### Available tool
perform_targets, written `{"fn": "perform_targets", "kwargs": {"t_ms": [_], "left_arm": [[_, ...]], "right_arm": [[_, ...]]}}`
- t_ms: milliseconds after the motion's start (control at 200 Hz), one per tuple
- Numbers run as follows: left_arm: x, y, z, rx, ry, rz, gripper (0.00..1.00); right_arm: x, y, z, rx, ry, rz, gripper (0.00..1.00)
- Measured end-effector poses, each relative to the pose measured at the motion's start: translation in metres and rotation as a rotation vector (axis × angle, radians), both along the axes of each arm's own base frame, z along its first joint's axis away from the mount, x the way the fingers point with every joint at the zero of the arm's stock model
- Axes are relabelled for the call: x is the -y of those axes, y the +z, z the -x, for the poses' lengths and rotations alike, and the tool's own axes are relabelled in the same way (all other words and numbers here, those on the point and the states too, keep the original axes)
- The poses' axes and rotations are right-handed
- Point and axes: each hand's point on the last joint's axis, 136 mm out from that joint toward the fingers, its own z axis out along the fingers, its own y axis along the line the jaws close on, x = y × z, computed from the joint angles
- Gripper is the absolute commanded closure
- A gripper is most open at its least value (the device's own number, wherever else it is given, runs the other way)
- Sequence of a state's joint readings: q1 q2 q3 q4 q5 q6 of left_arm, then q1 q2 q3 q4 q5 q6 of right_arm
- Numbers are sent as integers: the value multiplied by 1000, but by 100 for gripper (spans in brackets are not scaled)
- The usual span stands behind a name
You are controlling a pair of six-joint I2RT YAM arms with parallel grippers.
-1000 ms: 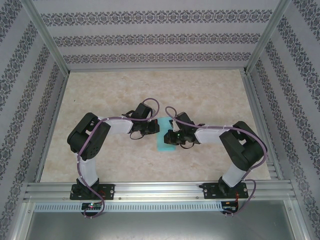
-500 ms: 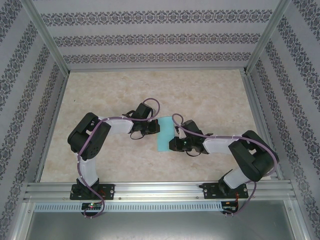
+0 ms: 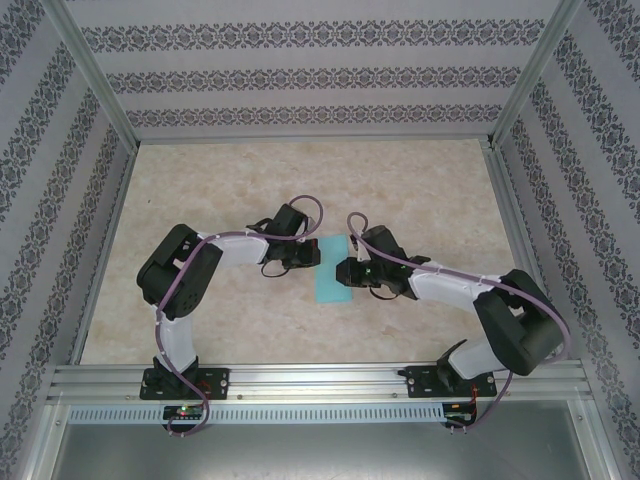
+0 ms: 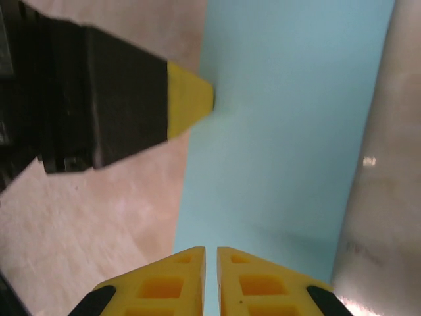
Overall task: Fold a paper plane with a square sheet of paper (pick it up from the middle)
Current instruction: Fold the square sheet of paper in half at the center of the table, then rotate the paper at the center of the table.
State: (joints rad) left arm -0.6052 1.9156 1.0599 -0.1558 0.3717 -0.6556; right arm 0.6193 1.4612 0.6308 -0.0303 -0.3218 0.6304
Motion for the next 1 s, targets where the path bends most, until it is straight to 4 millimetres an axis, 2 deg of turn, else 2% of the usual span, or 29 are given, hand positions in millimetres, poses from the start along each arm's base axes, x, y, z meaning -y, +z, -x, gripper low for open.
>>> {"fn": "perform_targets", "kwargs": {"t_ms": [115,330,445,585,694,789,879,1004], "left_arm": [[-3,1,0,-5,-7,-31,88],[-12,10,-3,-9,16,-80,80],[-23,28,-9,25,53,-79,77],[-56,54,-12,76,151,-64,75],[-87,59,-3,81,224,-60,75],[-101,58,8,76,247,-60,74],[-103,60,19,72,236,-45,75],[-102,69,30,87,218,-19,77]], "right_arm": [[3,-15,-6,-23,-32,43,86],[3,-43,3,-97,-91,107,86],[-11,-42,7,-100,-122,91,86],[-35,-41,17,-131,-186,64,86],[-58,-38,19,-151,-219,38,85],[-75,-26,11,-142,-230,1,85],[-78,-13,-3,-110,-247,-26,86],[-67,0,-18,-58,-236,-28,86]]}}
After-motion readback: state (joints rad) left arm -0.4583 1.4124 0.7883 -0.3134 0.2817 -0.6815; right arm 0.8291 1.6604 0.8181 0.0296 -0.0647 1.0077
